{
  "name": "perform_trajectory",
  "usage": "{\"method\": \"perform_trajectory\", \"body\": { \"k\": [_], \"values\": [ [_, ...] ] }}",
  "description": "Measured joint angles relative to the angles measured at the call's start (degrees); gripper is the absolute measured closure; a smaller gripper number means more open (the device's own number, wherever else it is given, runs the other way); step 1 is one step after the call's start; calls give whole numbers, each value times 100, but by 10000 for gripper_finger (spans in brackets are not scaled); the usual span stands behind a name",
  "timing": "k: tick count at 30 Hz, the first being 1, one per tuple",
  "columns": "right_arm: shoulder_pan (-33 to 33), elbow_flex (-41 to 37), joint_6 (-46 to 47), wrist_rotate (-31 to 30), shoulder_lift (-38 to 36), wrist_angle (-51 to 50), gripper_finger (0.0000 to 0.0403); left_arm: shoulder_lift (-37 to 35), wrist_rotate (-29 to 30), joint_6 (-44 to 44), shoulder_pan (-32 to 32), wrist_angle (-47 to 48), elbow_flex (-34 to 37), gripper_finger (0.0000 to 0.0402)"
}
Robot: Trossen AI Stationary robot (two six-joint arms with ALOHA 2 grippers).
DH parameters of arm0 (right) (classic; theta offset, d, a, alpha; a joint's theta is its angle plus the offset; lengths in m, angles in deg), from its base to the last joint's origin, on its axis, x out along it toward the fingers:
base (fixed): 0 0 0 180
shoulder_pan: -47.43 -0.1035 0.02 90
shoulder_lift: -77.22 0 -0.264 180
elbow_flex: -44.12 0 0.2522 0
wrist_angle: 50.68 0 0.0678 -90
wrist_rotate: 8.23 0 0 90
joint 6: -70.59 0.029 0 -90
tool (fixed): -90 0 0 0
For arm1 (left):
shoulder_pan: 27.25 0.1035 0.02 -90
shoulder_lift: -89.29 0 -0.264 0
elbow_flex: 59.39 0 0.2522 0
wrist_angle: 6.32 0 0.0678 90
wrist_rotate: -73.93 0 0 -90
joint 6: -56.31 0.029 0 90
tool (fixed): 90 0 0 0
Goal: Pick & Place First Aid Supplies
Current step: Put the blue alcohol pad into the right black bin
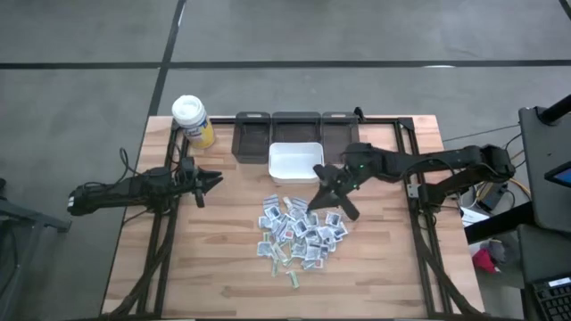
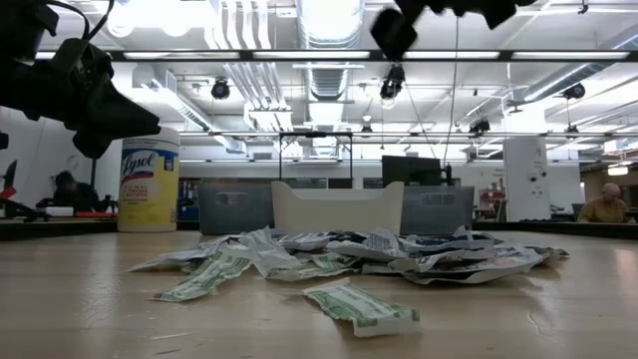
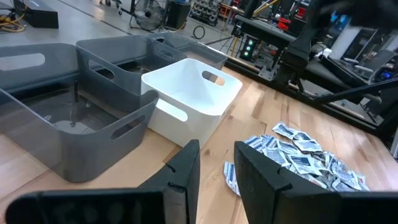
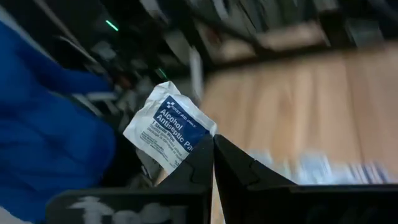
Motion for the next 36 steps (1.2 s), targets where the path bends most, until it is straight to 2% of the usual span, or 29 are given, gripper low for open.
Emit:
{"method": "perform_trajectory", "body": {
  "k": [3,7,10,13,15,24,28,31,33,36],
  "values": [
    [10,0,113,208,0,838,394,0,0,0,1,0,0,307],
    [6,0,125,237,-14,1457,394,0,0,-2,-1,0,0,307],
    [10,0,127,235,-31,1507,394,0,0,-1,-1,0,0,307],
    [15,0,129,36,-14,1095,394,0,0,-1,1,0,0,307],
    [25,1,126,-466,-13,471,394,0,0,0,1,-2,0,307],
    [404,791,-495,-4004,-11,-3277,394,0,0,-2,1,-2,0,307],
    [688,1381,-913,-5474,40,-4357,394,0,0,-2,1,-2,0,307],
    [941,1696,-1362,-6490,101,-4780,394,0,0,-2,-1,0,0,307],
    [1149,1799,-1752,-6875,123,-4777,394,0,0,0,-1,0,0,307],
    [1572,1888,-2189,-6919,190,-4771,394,0,0,-2,0,-1,0,307]
  ]
}}
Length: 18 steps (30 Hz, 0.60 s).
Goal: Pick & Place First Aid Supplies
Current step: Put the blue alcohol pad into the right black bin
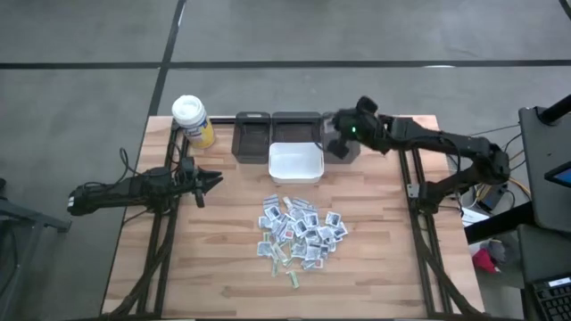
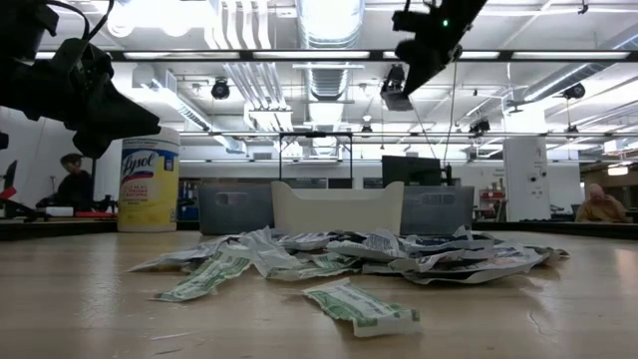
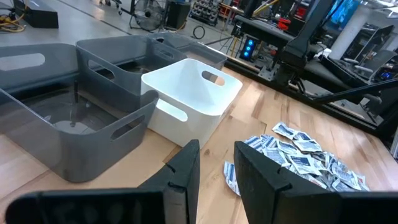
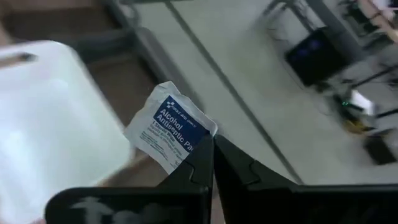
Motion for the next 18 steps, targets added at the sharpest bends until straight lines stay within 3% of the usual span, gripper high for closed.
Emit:
{"method": "perform_trajectory", "body": {
  "k": [5,10,14,18],
  "values": [
    [797,-61,-236,81,260,-9,394,0,0,0,1,-1,0,307],
    [1472,-111,-259,727,770,-10,394,0,0,1,1,1,0,307],
    [1790,-113,-263,1250,1298,-5,394,0,0,2,1,-1,0,307],
    [1887,-95,-350,1291,1818,-9,394,0,0,1,0,0,0,307]
  ]
}}
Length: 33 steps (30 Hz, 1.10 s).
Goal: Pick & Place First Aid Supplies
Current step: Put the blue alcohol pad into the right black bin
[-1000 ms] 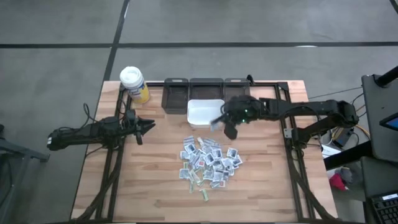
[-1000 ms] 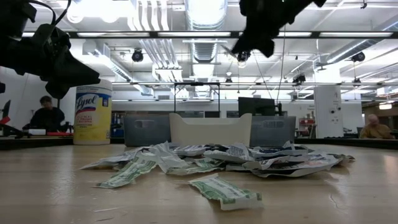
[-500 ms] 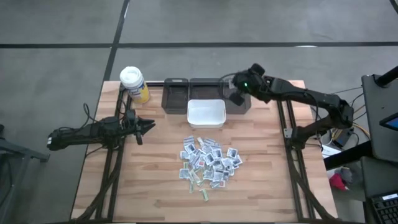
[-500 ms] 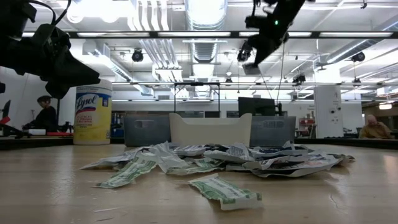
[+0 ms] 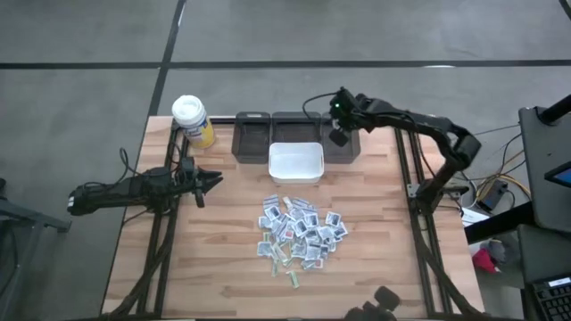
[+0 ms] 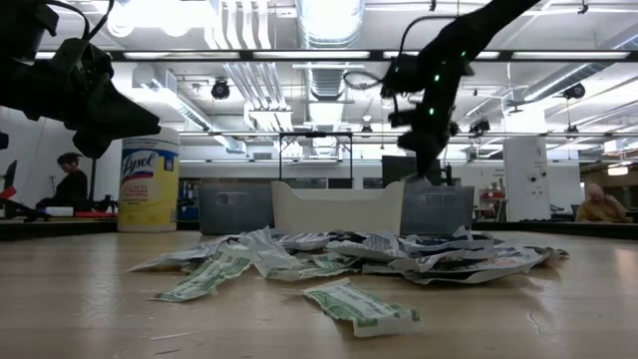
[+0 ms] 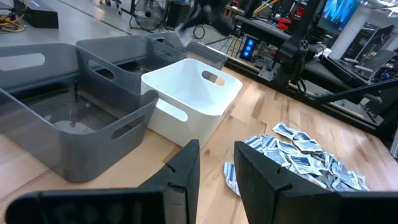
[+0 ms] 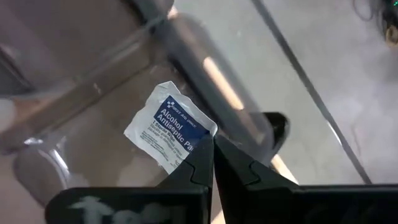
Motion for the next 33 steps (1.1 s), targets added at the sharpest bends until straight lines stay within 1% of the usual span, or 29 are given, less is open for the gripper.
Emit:
{"method": "perform_trajectory", "body": {
  "k": [6,12,17,24,27,33],
  "values": [
    [1,107,-343,9,645,-9,394,0,0,-1,1,1,0,307],
    [11,230,-574,-30,1032,-10,394,0,0,-84,1,0,0,307],
    [13,260,-879,-28,1124,5,394,0,0,-118,-1,1,0,307],
    [81,260,-896,-28,1128,13,393,0,0,-121,-1,1,0,307],
    [119,260,-896,-28,1126,19,379,0,0,-124,-1,0,0,307],
    [169,260,-894,-45,1126,24,325,0,0,-128,-1,-1,0,307]
  ]
}}
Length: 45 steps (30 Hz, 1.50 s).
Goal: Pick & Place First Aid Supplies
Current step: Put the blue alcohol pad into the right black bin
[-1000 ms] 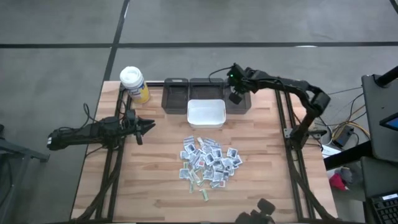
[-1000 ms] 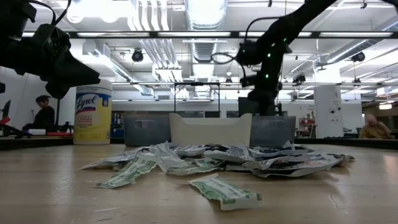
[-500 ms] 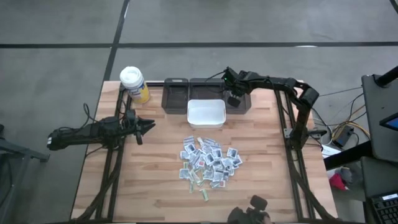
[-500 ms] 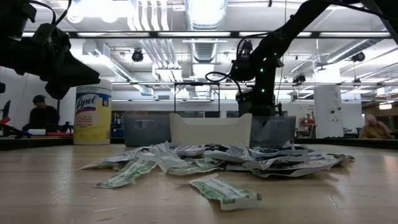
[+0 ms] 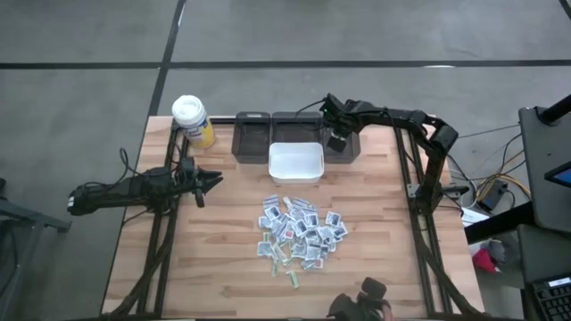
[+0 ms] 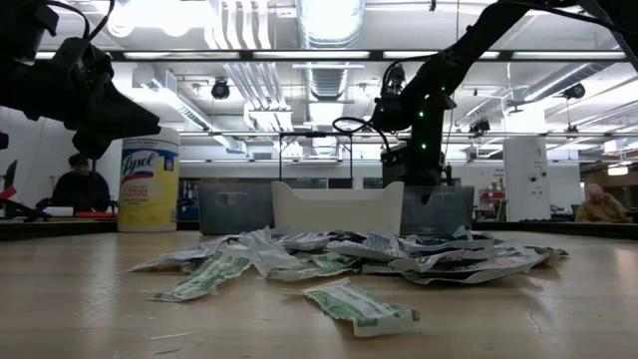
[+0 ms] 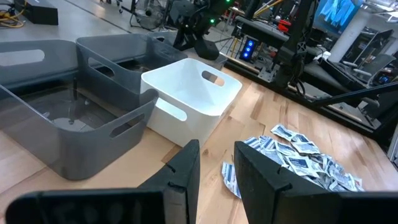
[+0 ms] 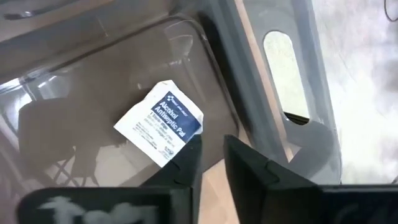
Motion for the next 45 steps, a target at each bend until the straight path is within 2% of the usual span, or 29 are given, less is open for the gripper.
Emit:
{"method": "perform_trajectory", "body": {
  "k": [5,9,12,14,17,22,24,27,34,45],
  "values": [
    [-38,255,74,-181,-11,-308,288,0,0,-2,2,0,0,307],
    [-143,788,284,-175,-22,-1007,275,0,0,-2,0,0,0,307],
    [-238,1243,475,63,-57,-1781,273,0,0,-2,2,0,0,307],
    [-290,1478,564,449,-122,-2330,275,0,0,-2,2,0,0,307],
    [-361,1656,809,1342,-293,-2984,281,0,0,0,0,2,0,307],
    [-499,1568,1526,2846,-756,-3502,292,0,0,9,2,2,0,307],
    [-607,1438,1732,3252,-987,-3491,296,0,0,46,2,2,0,307],
    [-896,1192,1800,3478,-1353,-3482,301,0,2,111,2,2,0,307],
    [-1820,268,1838,3492,-2217,-2964,315,0,2,126,0,2,0,307],
    [-2929,-1463,2701,3488,-3146,-1077,335,0,2,157,2,2,0,307]
  ]
}}
